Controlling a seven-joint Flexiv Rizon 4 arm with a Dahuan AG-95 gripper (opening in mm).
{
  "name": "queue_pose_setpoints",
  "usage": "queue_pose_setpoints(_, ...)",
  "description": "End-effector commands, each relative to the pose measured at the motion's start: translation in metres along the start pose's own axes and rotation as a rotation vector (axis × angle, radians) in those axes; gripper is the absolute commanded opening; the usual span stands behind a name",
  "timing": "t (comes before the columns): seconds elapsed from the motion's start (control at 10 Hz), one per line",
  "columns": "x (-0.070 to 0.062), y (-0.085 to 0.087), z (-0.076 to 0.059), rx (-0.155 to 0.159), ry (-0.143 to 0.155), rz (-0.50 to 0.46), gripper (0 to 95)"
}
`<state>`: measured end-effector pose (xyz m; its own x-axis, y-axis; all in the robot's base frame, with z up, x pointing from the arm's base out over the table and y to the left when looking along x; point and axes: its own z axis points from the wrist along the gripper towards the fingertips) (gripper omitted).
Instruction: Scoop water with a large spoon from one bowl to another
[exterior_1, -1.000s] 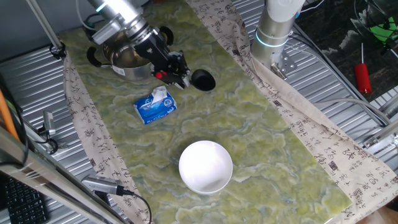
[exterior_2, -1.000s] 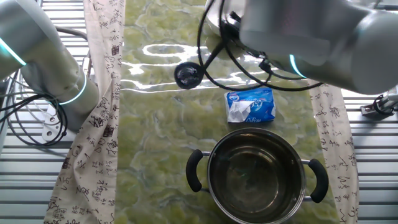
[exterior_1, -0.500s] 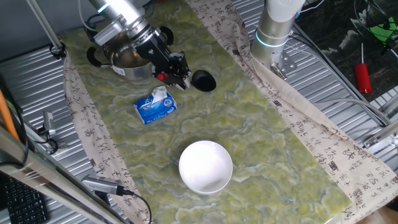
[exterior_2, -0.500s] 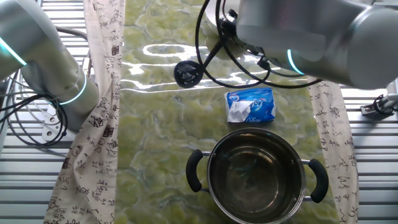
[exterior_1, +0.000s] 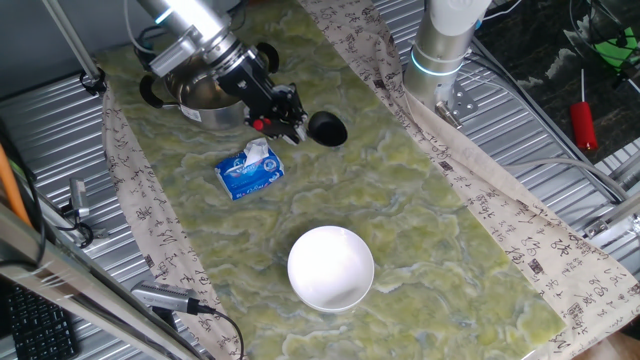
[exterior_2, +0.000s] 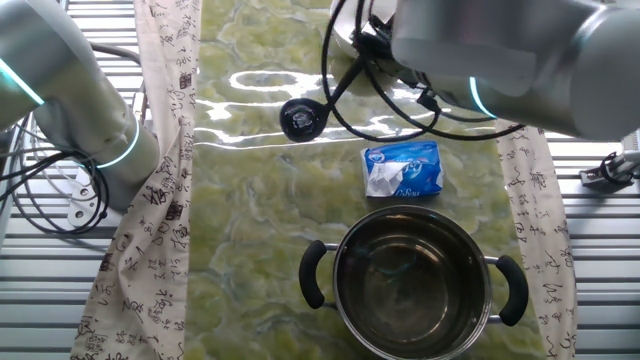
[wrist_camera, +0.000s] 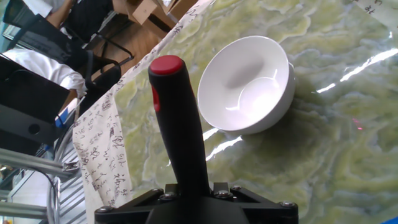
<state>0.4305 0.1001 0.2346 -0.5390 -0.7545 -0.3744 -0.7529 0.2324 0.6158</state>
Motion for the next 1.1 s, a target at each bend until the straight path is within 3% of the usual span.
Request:
queue_pose_setpoints(0.1,0.0003,0.0010,0.0003,-0.012,0.011,0.008,0.0)
queue_pose_setpoints(0.6,0.0003,0.0010,0.0003,-0.054,0.012,-0.001,0.0)
queue_pose_setpoints(1.1,0.0003,0.0010,0.0003,-0.058,0.022,0.012,0.0)
